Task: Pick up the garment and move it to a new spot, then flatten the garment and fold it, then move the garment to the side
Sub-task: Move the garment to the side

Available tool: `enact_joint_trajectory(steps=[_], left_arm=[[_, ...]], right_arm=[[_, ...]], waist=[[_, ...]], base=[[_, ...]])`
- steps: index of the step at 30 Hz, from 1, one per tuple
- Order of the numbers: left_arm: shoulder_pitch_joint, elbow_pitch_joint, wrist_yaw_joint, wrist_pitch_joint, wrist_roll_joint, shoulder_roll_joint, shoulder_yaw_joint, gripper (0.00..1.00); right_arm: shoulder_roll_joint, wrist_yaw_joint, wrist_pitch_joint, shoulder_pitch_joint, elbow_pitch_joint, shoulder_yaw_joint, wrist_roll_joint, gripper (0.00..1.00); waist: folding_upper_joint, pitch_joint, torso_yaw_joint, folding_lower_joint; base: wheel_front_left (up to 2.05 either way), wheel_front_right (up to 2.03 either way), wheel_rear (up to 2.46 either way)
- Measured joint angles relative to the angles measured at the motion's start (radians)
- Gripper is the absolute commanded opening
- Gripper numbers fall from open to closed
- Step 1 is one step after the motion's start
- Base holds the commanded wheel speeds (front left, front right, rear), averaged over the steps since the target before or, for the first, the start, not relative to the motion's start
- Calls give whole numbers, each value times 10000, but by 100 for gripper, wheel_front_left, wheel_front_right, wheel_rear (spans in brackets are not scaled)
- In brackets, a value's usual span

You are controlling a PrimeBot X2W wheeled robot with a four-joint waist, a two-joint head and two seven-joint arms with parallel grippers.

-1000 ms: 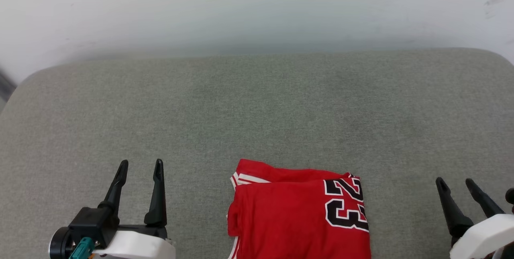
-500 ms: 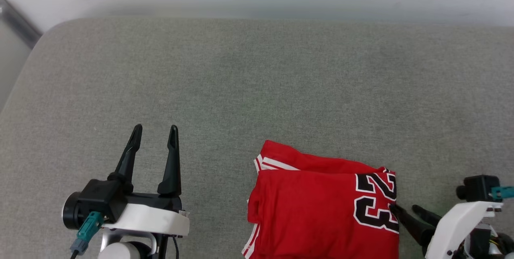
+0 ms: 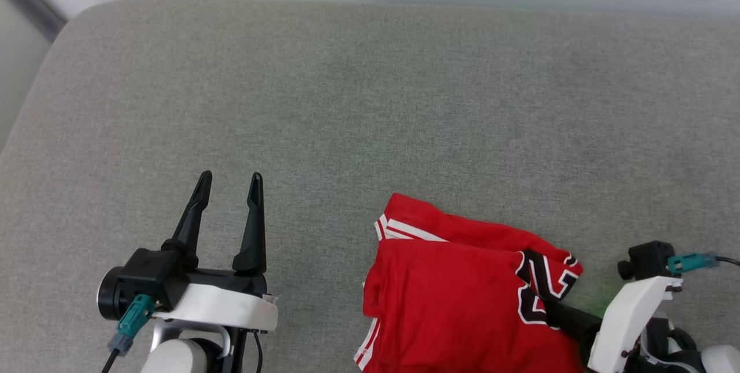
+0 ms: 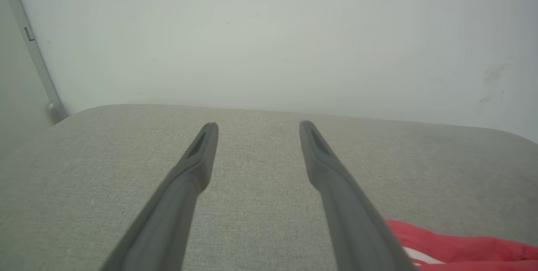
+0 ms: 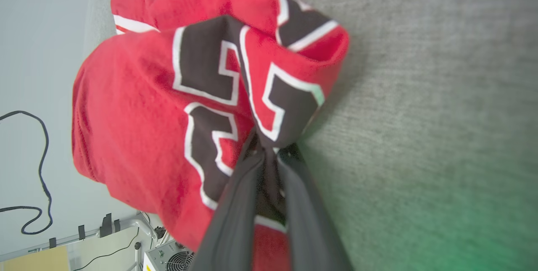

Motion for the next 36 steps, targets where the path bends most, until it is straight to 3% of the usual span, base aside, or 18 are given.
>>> enact_joint_trajectory(steps=[7, 11, 13, 14, 20, 30, 36], left_arm=[[179, 165, -150, -2, 190, -40, 211, 100], [378, 25, -157, -12, 267, 50, 314, 100], [455, -81, -159, -15, 322, 102, 337, 100], [542, -280, -169, -17, 384, 153, 320, 100], [397, -815, -259, -27, 512, 263, 261, 100], [-712, -1670, -650, 514, 857, 727, -109, 100], [-1573, -2054, -963, 966, 1074, 1118, -272, 100]], right_arm=[[-320, -8, -311, -224, 63, 378, -221, 0], [-648, -6, -546, -570, 303, 368, -1160, 0], [-719, -6, -644, -785, 546, 249, -1674, 0], [-777, -6, -704, -1230, 966, -12, -2445, 0], [-688, -6, -945, -2429, 1881, -495, -3453, 0], [-853, -6, -1799, -4698, 3540, -1118, -4619, 0], [-1097, -4, -2527, -5862, 4468, -2324, -5511, 0]], waist=[[0, -511, -264, 0], [0, -716, -686, 0], [0, -775, -973, 0], [0, -817, -1474, 0], [0, -603, -2633, 0], [0, 973, -4158, 0], [0, 2292, -4696, 1]], base=[[0, 0, 0], [0, 0, 0], [0, 0, 0], [0, 0, 0], [0, 0, 0], [0, 0, 0], [0, 0, 0]])
